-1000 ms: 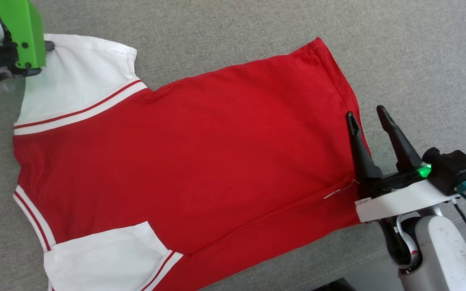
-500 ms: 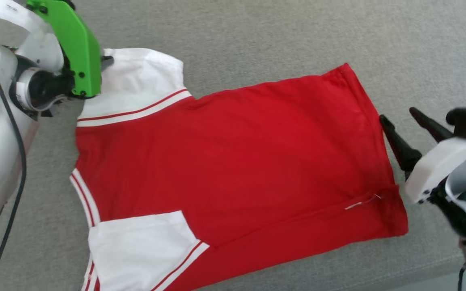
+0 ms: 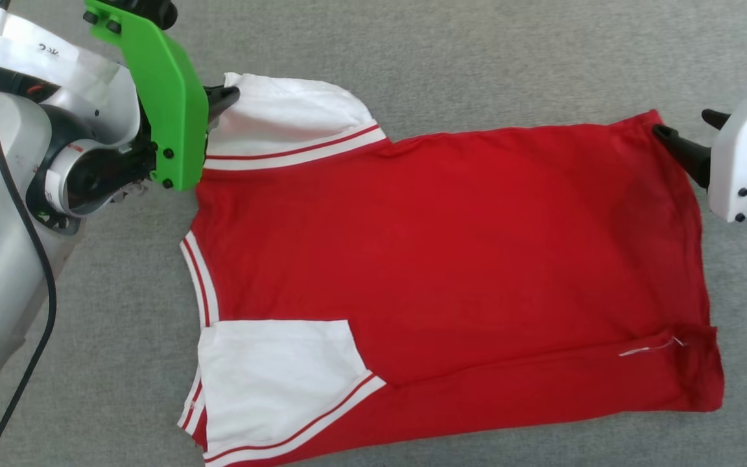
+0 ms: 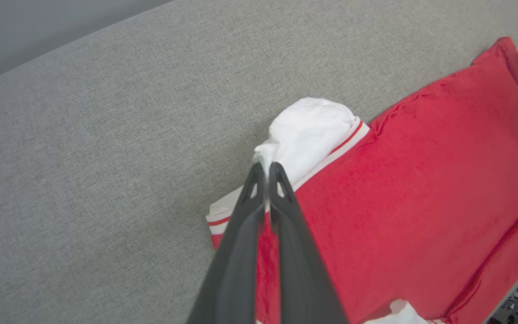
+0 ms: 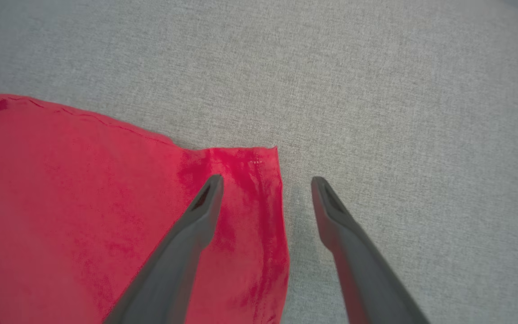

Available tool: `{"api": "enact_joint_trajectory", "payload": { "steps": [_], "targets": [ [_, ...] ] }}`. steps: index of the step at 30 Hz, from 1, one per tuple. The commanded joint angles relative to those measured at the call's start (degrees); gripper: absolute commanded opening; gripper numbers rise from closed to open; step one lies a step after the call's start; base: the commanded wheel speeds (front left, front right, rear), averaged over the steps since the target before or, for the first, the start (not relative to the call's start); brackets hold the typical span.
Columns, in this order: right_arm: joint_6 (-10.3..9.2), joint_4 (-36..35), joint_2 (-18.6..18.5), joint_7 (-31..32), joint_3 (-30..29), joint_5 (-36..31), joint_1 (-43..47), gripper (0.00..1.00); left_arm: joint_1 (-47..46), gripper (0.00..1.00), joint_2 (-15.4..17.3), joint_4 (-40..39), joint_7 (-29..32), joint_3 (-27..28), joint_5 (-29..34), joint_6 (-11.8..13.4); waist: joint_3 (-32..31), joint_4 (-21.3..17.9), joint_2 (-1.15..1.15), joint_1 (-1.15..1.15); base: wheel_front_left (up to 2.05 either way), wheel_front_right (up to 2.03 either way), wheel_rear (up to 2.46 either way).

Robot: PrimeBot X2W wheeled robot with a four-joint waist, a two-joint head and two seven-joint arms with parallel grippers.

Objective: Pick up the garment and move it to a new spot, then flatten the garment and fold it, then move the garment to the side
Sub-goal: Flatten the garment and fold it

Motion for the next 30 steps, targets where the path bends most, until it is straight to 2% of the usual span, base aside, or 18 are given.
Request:
{"api": "enact_joint_trajectory", "payload": {
  "steps": [1,6,17,18,19,21,30],
  "targets": [
    [-0.05,1.56,-0.28,0.74,0.76,0.24,-1.66,1.00,1.03,0.00,0.36,-1.19,0.20,0.09,-0.28,0.43,2.10,2.17,0.00,0.00,0.00,0.00,0.00],
    [-0.05,6.41,-0.68,2.82,2.94,0.67,-5.20,1.00,1.18,0.00,0.35,-4.34,0.33,0.02,-0.35,0.87,3.40,3.54,0.00,0.00,0.00,0.00,0.00],
    [-0.05,12.86,-0.85,1.96,10.27,1.24,-6.68,1.00,1.20,0.00,-0.31,-5.48,-0.48,-0.26,-0.52,0.24,5.09,5.17,0.00,0.00,0.00,0.00,0.00],
    [-0.05,13.31,-0.62,1.92,10.65,1.59,-6.41,0.76,1.28,0.00,-0.30,-5.26,-0.59,-0.26,-0.55,0.17,5.09,5.23,0.00,0.00,0.00,0.00,0.00],
    [-0.05,13.79,-0.39,1.77,10.98,1.98,-6.16,0.44,1.38,0.00,-0.29,-4.93,-0.75,-0.25,-0.57,0.08,5.04,5.28,0.00,0.00,0.00,0.00,0.00],
    [-0.05,14.40,-0.40,1.19,11.56,2.25,-5.88,0.00,1.54,0.00,-0.28,-4.24,-1.11,-0.28,-0.52,-0.14,4.76,5.33,0.00,0.00,0.00,0.00,0.00],
    [-0.05,16.42,-0.89,-5.90,9.56,2.64,-5.65,0.00,3.75,0.00,-0.81,-0.02,-4.47,-0.03,-0.67,-0.93,0.84,4.57,0.00,0.00,0.00,0.00,0.00]
  ]
}}
